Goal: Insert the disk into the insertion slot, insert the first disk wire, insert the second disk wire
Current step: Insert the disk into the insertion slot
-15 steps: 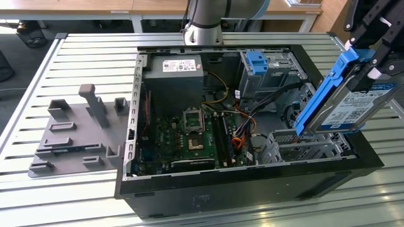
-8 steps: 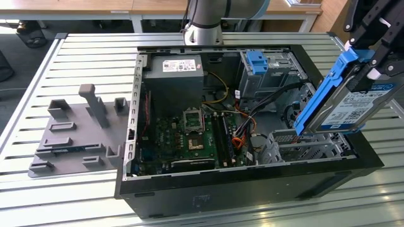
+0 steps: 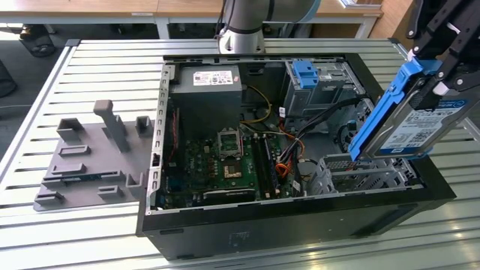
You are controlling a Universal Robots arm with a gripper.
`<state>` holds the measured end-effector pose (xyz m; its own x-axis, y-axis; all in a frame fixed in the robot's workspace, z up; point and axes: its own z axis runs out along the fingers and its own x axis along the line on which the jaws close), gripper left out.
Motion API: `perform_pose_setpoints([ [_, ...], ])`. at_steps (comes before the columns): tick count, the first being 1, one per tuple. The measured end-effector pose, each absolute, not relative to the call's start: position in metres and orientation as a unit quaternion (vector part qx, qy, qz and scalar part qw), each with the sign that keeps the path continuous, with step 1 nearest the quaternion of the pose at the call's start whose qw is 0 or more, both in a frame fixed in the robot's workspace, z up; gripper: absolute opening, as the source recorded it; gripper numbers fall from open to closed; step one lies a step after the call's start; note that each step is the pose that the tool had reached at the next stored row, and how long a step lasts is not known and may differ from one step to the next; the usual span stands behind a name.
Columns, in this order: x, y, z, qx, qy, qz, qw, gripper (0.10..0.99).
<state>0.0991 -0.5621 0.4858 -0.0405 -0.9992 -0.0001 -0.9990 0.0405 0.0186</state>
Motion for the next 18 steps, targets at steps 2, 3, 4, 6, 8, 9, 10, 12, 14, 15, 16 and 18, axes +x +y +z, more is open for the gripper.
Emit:
perform_pose_setpoints([
  [2, 0.097, -0.562, 0.485, 0.691, -0.723, -0.007, 0.006, 0.365],
  [3, 0.095, -0.562, 0.484, 0.691, -0.723, -0.007, 0.006, 0.365],
  [4, 0.094, -0.562, 0.484, 0.690, -0.724, -0.007, 0.006, 0.365],
  [6, 0.092, -0.562, 0.482, 0.690, -0.724, -0.007, 0.005, 0.365],
  [8, 0.091, -0.562, 0.482, 0.689, -0.724, -0.007, 0.004, 0.365],
  [9, 0.090, -0.562, 0.482, 0.689, -0.725, -0.007, 0.004, 0.365],
  [10, 0.090, -0.562, 0.481, 0.689, -0.725, -0.007, 0.004, 0.365],
  [12, 0.089, -0.561, 0.480, 0.688, -0.726, -0.007, 0.004, 0.365],
  [14, 0.089, -0.561, 0.480, 0.687, -0.726, -0.007, 0.004, 0.365],
  [15, 0.088, -0.561, 0.479, 0.687, -0.727, -0.007, 0.004, 0.365],
  [16, 0.088, -0.561, 0.479, 0.687, -0.727, -0.007, 0.004, 0.365],
  [18, 0.087, -0.561, 0.479, 0.687, -0.727, -0.007, 0.003, 0.365],
])
